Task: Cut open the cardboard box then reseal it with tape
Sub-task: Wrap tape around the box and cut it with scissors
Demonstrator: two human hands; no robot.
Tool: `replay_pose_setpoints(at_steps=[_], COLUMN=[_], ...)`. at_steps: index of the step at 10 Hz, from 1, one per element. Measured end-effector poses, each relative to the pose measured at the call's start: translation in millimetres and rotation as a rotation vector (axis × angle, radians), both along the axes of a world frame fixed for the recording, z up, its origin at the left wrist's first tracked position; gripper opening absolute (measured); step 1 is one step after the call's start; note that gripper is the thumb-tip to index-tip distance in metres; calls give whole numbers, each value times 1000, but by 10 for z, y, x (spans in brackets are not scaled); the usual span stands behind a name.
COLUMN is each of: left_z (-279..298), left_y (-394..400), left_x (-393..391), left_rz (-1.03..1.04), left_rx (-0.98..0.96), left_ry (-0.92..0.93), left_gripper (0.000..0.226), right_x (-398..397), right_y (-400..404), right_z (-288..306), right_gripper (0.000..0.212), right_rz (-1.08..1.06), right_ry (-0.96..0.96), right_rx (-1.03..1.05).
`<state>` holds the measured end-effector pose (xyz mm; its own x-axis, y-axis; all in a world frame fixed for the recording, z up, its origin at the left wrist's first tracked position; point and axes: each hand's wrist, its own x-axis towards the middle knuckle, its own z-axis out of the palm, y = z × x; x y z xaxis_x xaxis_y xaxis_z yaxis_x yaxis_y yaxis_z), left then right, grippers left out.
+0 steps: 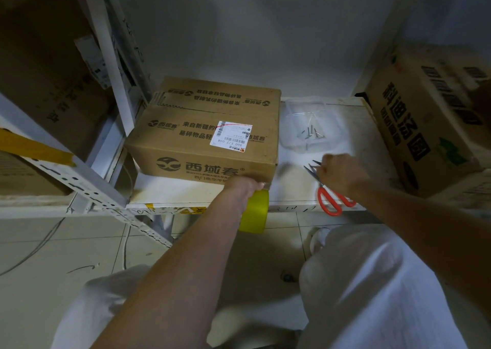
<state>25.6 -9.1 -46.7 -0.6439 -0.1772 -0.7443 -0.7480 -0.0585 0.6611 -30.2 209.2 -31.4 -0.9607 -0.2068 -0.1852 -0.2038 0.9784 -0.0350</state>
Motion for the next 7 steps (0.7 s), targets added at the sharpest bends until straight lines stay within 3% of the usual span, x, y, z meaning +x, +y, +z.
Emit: replay_pose_setpoints(at_steps=[1,2,4,6,7], left_z=[-13,-26,-40,2,-148], left_y=[-7,-9,-8,-3,-12], left_x=[-12,-15,-14,49,-7], left_rz=[-16,-14,17,38,57], left_rx=[-14,-22,-25,4,7], left_ry=[-11,-5,9,-8,-52], left_gripper=[49,49,49,51,62], right_x=[163,190,142,120,68], right_y=[71,13,26,138,181], right_z=[-183,-313,-422,-415,-288], right_gripper=[38,47,30,33,35], right_rz=[4,-50,-265,-263,-232], right_ry=[-130,-110,-130,-199,-252], right_rx=[156,168,69,62,5])
